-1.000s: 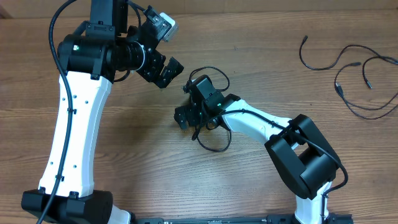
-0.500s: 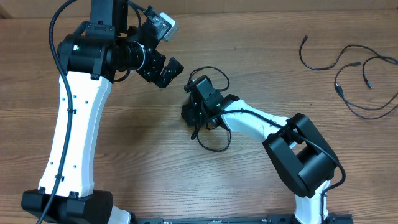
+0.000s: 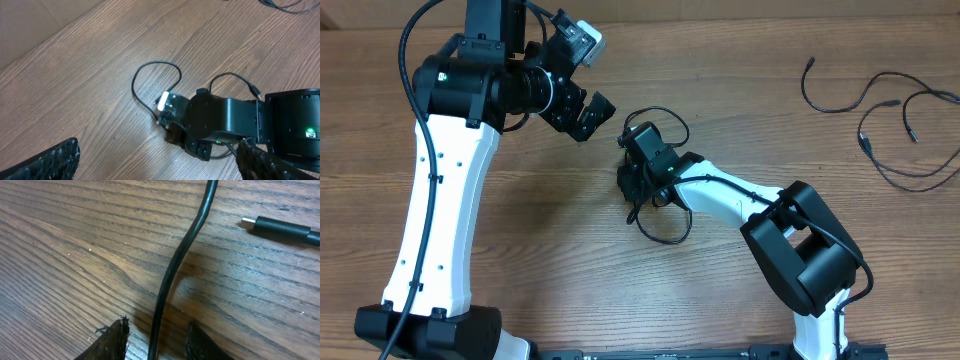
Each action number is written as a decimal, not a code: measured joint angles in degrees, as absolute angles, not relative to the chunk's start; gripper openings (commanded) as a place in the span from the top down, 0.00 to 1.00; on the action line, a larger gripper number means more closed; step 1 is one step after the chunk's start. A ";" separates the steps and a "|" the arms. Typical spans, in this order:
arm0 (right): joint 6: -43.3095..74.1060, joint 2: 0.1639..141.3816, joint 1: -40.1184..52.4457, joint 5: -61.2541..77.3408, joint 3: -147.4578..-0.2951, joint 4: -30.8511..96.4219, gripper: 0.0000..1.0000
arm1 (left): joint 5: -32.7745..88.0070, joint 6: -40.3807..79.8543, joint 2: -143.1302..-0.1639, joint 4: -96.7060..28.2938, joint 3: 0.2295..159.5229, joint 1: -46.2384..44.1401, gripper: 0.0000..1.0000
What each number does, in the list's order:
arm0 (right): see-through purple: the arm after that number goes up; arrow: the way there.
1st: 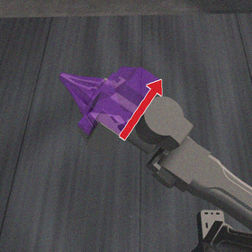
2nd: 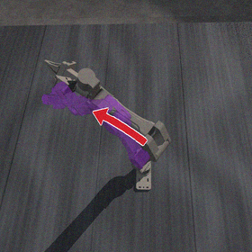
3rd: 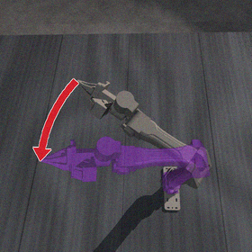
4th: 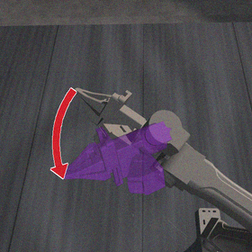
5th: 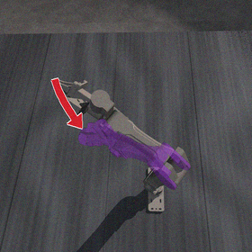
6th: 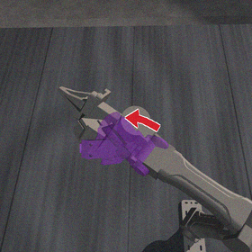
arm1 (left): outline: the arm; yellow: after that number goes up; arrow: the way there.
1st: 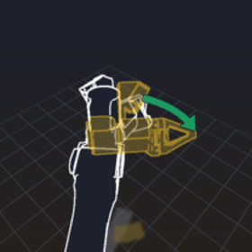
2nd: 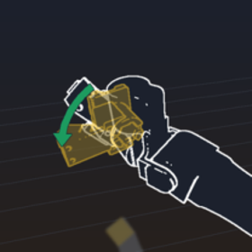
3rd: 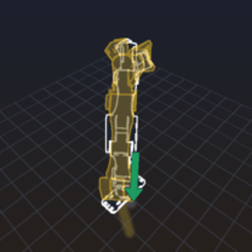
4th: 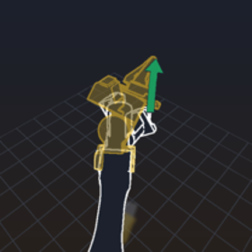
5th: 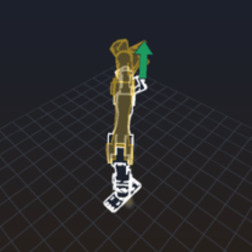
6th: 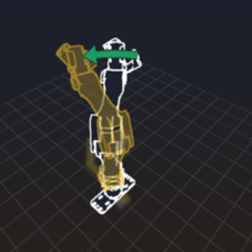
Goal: Untangle cables
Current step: 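Close the right gripper on the center black USB cable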
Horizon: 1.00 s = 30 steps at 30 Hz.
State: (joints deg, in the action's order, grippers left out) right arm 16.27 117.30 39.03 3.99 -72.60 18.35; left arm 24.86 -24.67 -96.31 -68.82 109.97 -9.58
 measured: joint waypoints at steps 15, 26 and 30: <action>16.40 117.95 40.27 1.56 -72.75 17.61 0.96 | 24.84 -24.67 -96.31 -68.79 109.97 -9.58 0.01; 16.34 118.13 40.82 1.30 -72.75 17.45 0.96 | 24.86 -24.67 -96.31 -68.79 109.97 -9.58 0.01; 18.02 118.13 40.80 1.34 -72.97 18.13 0.96 | 24.84 -24.67 -96.31 -68.79 109.97 -9.58 0.00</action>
State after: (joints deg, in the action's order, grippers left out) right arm 18.02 118.13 40.80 1.34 -72.97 18.13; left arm 24.84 -24.67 -96.31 -68.79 109.97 -9.58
